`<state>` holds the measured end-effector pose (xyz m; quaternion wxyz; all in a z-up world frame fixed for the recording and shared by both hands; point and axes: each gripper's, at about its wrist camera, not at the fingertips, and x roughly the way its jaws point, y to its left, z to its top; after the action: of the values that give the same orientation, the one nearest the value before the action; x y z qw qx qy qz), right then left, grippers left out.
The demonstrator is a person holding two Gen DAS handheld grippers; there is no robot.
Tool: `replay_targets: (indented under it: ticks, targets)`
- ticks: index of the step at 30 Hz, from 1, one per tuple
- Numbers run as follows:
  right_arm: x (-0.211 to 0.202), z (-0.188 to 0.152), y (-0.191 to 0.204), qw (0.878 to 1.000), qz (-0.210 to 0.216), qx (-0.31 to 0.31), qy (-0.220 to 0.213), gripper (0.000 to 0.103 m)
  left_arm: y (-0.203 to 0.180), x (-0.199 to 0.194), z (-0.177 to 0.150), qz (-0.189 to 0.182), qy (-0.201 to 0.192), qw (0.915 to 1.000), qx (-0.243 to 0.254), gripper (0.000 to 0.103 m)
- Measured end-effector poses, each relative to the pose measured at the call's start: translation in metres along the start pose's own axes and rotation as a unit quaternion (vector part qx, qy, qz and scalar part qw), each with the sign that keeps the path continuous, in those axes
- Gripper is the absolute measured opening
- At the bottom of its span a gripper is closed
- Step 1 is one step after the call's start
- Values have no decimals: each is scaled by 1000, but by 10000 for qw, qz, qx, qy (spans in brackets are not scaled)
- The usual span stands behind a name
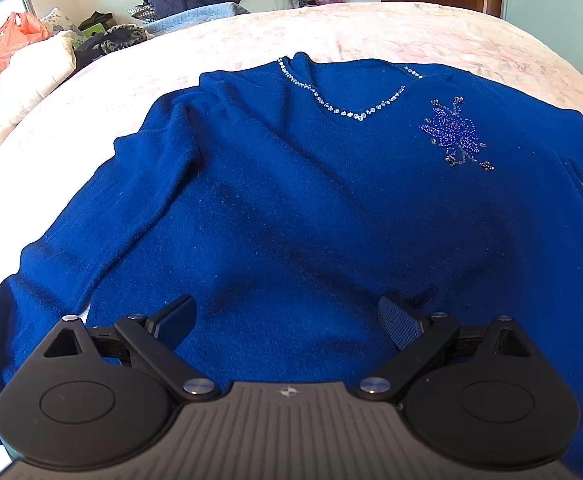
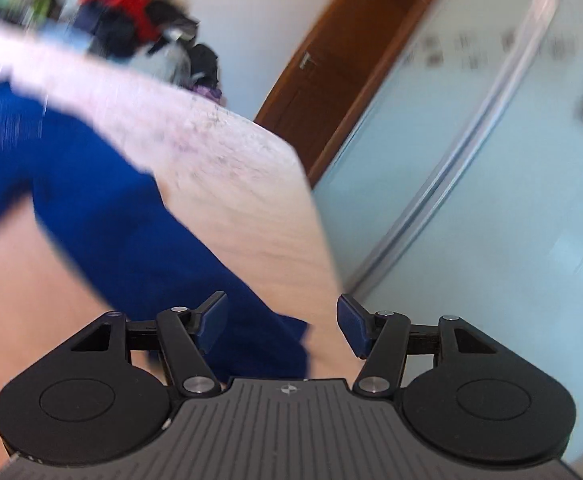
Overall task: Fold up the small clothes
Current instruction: 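Lift the sleeve with the right gripper, lay it across the body, release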
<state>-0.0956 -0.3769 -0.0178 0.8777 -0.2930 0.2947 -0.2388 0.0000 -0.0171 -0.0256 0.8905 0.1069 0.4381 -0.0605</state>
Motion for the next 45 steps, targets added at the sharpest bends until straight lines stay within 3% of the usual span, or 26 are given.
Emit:
replay_targets:
  ticks: [2,9,13,14,15,16,18,20,22,26,27,31,33,37,40,41,42,43,45]
  targets:
    - [5,-7,9,9987,-170,-471,139,63,0,0,0,-3,8,10000,4,98]
    - [-3,-8,23,9939,925,-585,-135,61,-5,0,0,23,17,10000,73,98]
    - [3,-8,29,9904,1162,-734,-137,52,-5,0,-1,29,12,9999,105,98]
    - [6,-7,24,9902,1269,-573,-114,46,-5,1,0,21,23,10000,90,98]
    - [6,-4,22,9895,1404,-339,-50,27,-5,1,-1,16,28,10000,80,98]
    - [2,-6,17,9889,1483,-88,-10,17,-4,1,0,14,28,10000,78,98]
    - [-1,-6,5,9852,1658,424,-58,9,-4,2,0,14,32,10000,74,98]
    - [-1,-9,-12,9732,1938,1232,-69,8,-5,3,0,20,42,10000,73,98]
    - [9,-12,-33,9534,2062,2200,34,8,-6,3,-1,32,42,9999,87,98]
    - [50,-36,-66,8837,2257,4064,542,6,-5,2,0,24,38,9999,103,98]
    - [57,-40,-66,8757,2256,4225,611,6,-5,3,0,15,46,10000,86,98]
    - [60,-33,-50,8935,2091,3929,602,23,-4,3,-1,6,66,10000,46,98]
    - [60,-23,-41,9089,2039,3599,533,32,-5,3,-1,20,46,10000,83,98]
    - [58,-2,-22,9411,1963,2722,406,40,-3,2,-2,-10,61,10000,60,98]
    - [59,11,-6,9659,1622,1990,331,38,-2,2,-1,-42,85,10000,17,98]
    - [58,15,-4,9704,1565,1808,324,16,-1,2,-1,-39,76,10000,32,98]
    - [58,19,-3,9726,1494,1749,333,5,-1,1,-1,-25,52,10000,56,98]
    - [57,23,-8,9705,1494,1873,272,5,-1,-1,0,0,18,10000,76,98]
    - [54,31,-30,9549,1604,2497,40,5,1,-4,2,57,-59,9999,95,98]
